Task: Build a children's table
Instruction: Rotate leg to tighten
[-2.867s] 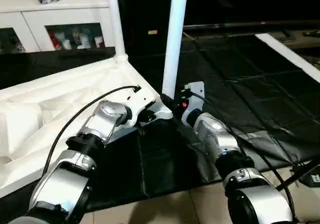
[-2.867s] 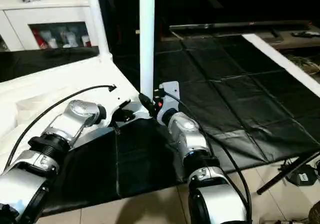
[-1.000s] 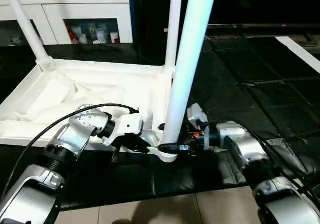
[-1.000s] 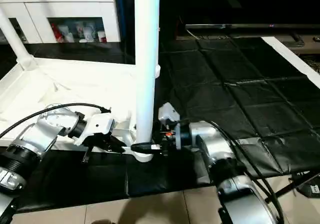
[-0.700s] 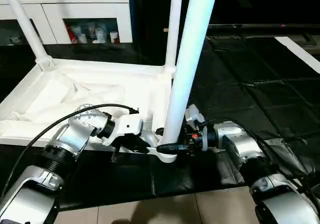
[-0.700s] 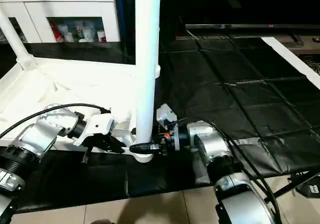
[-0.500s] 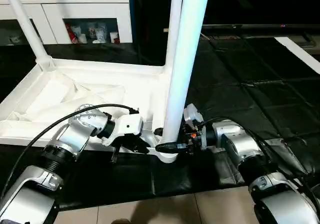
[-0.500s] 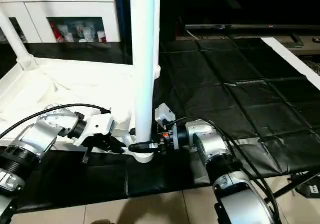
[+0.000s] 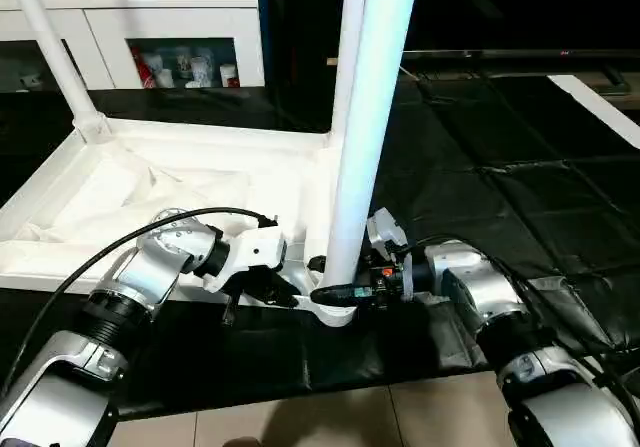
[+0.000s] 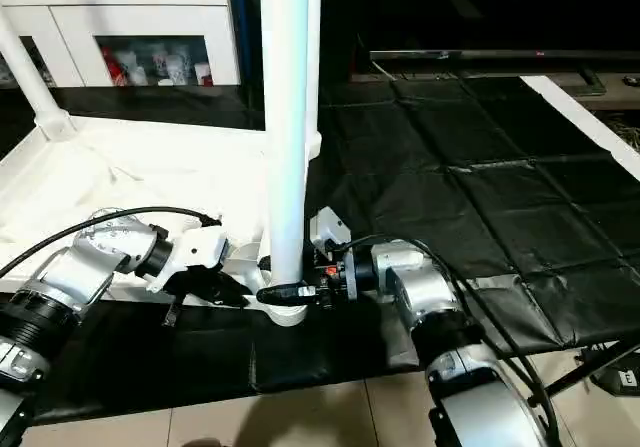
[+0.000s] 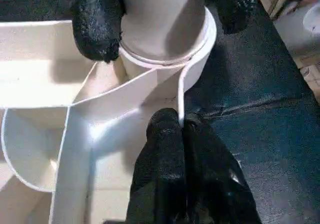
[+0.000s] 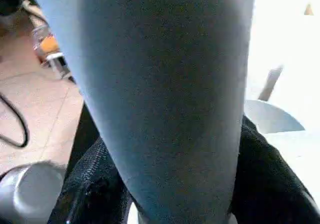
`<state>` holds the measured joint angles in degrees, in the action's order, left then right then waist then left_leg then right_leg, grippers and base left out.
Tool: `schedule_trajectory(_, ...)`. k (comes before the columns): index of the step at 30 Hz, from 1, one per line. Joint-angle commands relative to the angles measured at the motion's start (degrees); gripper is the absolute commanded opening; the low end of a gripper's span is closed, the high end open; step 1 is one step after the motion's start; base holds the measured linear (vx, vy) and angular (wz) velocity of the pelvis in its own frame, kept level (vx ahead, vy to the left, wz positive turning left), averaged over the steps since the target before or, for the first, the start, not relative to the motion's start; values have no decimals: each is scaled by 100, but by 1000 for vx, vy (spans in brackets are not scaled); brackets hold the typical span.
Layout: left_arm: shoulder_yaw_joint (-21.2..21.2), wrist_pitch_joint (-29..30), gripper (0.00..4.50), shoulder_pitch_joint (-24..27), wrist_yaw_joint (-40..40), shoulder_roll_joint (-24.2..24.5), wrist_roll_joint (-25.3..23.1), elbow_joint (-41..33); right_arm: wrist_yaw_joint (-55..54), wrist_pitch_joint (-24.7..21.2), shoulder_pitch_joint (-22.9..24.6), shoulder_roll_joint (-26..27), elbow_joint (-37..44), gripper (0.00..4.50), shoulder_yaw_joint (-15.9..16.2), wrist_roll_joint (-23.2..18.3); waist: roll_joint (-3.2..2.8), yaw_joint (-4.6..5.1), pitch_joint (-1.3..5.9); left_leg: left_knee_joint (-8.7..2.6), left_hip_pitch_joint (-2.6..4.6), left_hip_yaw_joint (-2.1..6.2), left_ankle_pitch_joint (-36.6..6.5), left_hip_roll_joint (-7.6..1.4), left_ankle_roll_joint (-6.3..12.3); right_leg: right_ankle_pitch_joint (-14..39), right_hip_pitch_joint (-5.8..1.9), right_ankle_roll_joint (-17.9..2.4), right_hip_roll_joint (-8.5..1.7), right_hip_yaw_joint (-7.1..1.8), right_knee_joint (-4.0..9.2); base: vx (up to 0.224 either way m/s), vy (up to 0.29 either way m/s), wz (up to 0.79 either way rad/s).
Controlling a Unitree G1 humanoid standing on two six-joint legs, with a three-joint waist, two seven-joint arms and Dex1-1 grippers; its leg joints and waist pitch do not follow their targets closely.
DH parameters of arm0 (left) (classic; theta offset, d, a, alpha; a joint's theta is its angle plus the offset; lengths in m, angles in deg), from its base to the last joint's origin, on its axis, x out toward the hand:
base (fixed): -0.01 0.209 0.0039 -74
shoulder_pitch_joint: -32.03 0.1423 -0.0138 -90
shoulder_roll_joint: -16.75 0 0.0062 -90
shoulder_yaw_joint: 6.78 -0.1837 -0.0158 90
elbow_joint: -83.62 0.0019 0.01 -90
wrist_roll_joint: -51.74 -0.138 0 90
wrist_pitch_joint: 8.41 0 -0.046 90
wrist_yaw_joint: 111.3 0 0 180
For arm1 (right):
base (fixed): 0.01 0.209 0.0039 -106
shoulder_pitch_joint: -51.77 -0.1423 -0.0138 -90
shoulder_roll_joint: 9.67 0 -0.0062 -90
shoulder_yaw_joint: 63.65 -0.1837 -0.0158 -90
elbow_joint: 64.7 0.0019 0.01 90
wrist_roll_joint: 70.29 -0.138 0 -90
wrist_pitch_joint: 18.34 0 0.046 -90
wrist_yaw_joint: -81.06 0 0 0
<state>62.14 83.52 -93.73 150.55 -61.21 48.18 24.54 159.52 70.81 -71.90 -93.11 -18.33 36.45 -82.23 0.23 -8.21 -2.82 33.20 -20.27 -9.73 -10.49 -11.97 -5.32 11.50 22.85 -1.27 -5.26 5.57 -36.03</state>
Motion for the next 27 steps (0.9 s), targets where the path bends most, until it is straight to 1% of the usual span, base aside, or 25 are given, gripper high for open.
schedule_trajectory(1, 21, 389, 0, -119, -473, -254, -55, 197, -714, -145, 133, 208, -94, 217, -164, -86, -55, 72, 310, -401, 12, -6, -1246, -156, 92, 979, -295, -1308, -347, -338, 451, 0, 0, 0)
schedule_trajectory(2, 21, 389, 0, -119, -473, -254, -55, 197, -714, -145, 133, 208, -94, 217, -164, -86, -55, 72, 310, -401, 12, -6, -1246, -156, 92, 979, -295, -1308, -347, -338, 451, 0, 0, 0)
schedule_trajectory(3, 90, 518, 0, -214, -724, -401, -58, 309, -1168, -137, 193, 309, -81, 216, -218, -2, -74, 90, 250, -429, 50, 4, -1519, -136, 15, 1610, -256, -1142, -342, -345, 531, 0, 0, 0)
schedule_trajectory(4, 146, 622, 0, -303, -973, -540, -74, 431, -1543, -213, 242, 412, -58, 216, -269, 34, -74, 82, 256, -427, 69, 16, -1602, -134, -3, 1816, -256, -1089, -361, -343, 547, 0, 0, 0)
schedule_trajectory(5, 205, 726, 0, -413, -1263, -696, -100, 581, -1995, -325, 274, 558, -40, 215, -339, 62, -73, 103, 218, -446, 54, 24, -1630, -122, -18, 2107, -248, -956, -364, -348, 590, 0, 0, 0)
schedule_trajectory(6, 262, 818, 0, -518, -1523, -838, -115, 712, -2409, -450, 280, 708, -41, 213, -415, 68, -70, 116, 193, -457, 71, 34, -1716, -119, -47, 2333, -219, -860, -362, -348, 621, 0, 0, 0)
schedule_trajectory(7, 262, 818, 0, -518, -1523, -838, -115, 712, -2409, -450, 280, 708, -41, 212, -415, 68, -55, 141, 189, -465, 62, 39, -1738, -111, -52, 2437, -227, -814, -354, -347, 631, 0, 0, 0)
schedule_trajectory(9, 308, 895, 0, -595, -1714, -942, -120, 799, -2698, -543, 278, 826, -47, 212, -474, 64, -58, 196, 192, -474, 58, 61, -1771, -105, -45, 2597, -226, -728, -360, -337, 655, 0, 0, 0)
schedule_trajectory(10, 439, 1073, 0, -785, -2186, -1177, -99, 976, -3263, -705, 215, 1097, -155, 212, -599, 37, -35, 256, 141, -498, 4, 68, -1754, -101, -2, 2608, -226, -693, -344, -324, 667, 0, 0, 0)
schedule_trajectory(11, 481, 1125, 0, -849, -2347, -1251, -93, 1030, -3457, -758, 183, 1186, -211, 212, -645, 28, -35, 256, 141, -498, 4, 68, -1754, -101, -2, 2608, -226, -693, -344, -324, 667, 0, 0, 0)
schedule_trajectory(12, 522, 1182, 0, -910, -2499, -1325, -85, 1080, -3681, -748, 126, 1269, -312, 212, -682, 42, -43, 293, 150, -484, 51, 76, -1898, -84, -15, 2913, -204, -630, -369, -312, 718, 0, 0, 0)
schedule_trajectory(13, 566, 1242, 0, -972, -2654, -1400, -76, 1131, -3926, -715, 59, 1352, -432, 212, -716, 63, -60, 300, 137, -493, 40, 89, -1892, -88, -10, 2882, -204, -640, -374, -313, 713, 0, 0, 0)
schedule_trajectory(14, 566, 1242, 0, -972, -2654, -1400, -76, 1131, -3926, -715, 59, 1352, -432, 212, -716, 63, -46, 339, 139, -500, 15, 92, -1847, -85, 0, 2761, -218, -661, -359, -306, 704, 0, 0, 0)
schedule_trajectory(15, 634, 1331, 0, -1069, -2929, -1531, -87, 1196, -4410, -613, -96, 1500, -684, 212, -791, 124, -48, 375, 123, -516, -23, 90, -1802, -82, -2, 2665, -221, -675, -339, -298, 685, 0, 0, 0)
schedule_trajectory(16, 685, 1413, 0, -1135, -3127, -1636, -95, 1229, -4874, -492, -256, 1631, -926, 212, -841, 195, -48, 375, 123, -516, -23, 90, -1802, -82, -2, 2665, -221, -675, -339, -298, 685, 0, 0, 0)
schedule_trajectory(17, 740, 1477, 0, -1200, -3327, -1734, -117, 1282, -5282, -426, -391, 1764, -1107, 212, -912, 241, -68, 415, 112, -515, 12, 89, -1864, -77, -43, 2678, -190, -678, -346, -301, 706, 0, 0, 0)
schedule_trajectory(18, 775, 1496, 0, -1239, -3463, -1793, -142, 1331, -5613, -383, -495, 1866, -1225, 212, -971, 271, -61, 434, 118, -516, 13, 89, -1800, -70, -31, 2521, -205, -724, -344, -301, 703, 0, 0, 0)
schedule_trajectory(20, 799, 1508, 0, -1281, -3564, -1852, -165, 1402, -6122, -323, -681, 2001, -1423, 212, -971, 415, -44, 480, 114, -530, -31, 86, -1635, -66, -16, 2252, -224, -783, -331, -303, 677, 0, 0, 0)
schedule_trajectory(21, 811, 1498, 0, -1273, -3575, -1865, -179, 1411, -6307, -205, -789, 2093, -1519, 212, -958, 538, -46, 493, 107, -530, -46, 76, -1542, -64, 49, 2018, -233, -827, -317, -305, 661, 0, 0, 0)
schedule_trajectory(22, 811, 1498, 0, -1273, -3575, -1865, -179, 1411, -6307, -205, -789, 2093, -1519, 212, -958, 538, -49, 507, 109, -526, -35, 69, -1547, -69, 60, 1956, -221, -857, -318, -311, 659, 0, 0, 0)
schedule_trajectory(23, 802, 1466, 0, -1249, -3534, -1847, -193, 1391, -6354, -135, -825, 2118, -1548, 265, -968, 586, -20, 514, 116, -515, -23, 53, -1510, -73, 119, 1767, -224, -923, -315, -321, 652, 0, 0, 0)
schedule_trajectory(24, 790, 1427, 0, -1222, -3487, -1826, -201, 1367, -6359, -87, -842, 2134, -1559, 277, -995, 591, -14, 509, 116, -512, -23, 49, -1463, -77, 151, 1661, -227, -961, -318, -326, 639, 54, -3, 1)
schedule_trajectory(25, 765, 1380, 0, -1158, -3358, -1771, -181, 1299, -6307, -17, -868, 2124, -1573, 277, -1078, 529, -16, 502, 139, -497, -19, 33, -1268, -81, 241, 1305, -246, -1086, -328, -336, 604, 54, -3, 1)
schedule_trajectory(26, 745, 1328, 0, -1120, -3263, -1738, -161, 1251, -6232, 11, -872, 2097, -1569, 277, -1112, 491, -12, 499, 150, -485, -21, 27, -1177, -81, 271, 1166, -255, -1125, -327, -337, 591, 58, -7, 2)
schedule_trajectory(27, 737, 1350, 0, -1078, -3196, -1710, -143, 1193, -6145, 54, -861, 2049, -1549, 310, -1117, 483, -16, 493, 177, -465, -24, 18, -931, -86, 332, 757, -277, -1232, -323, -339, 539, 58, -9, 2)
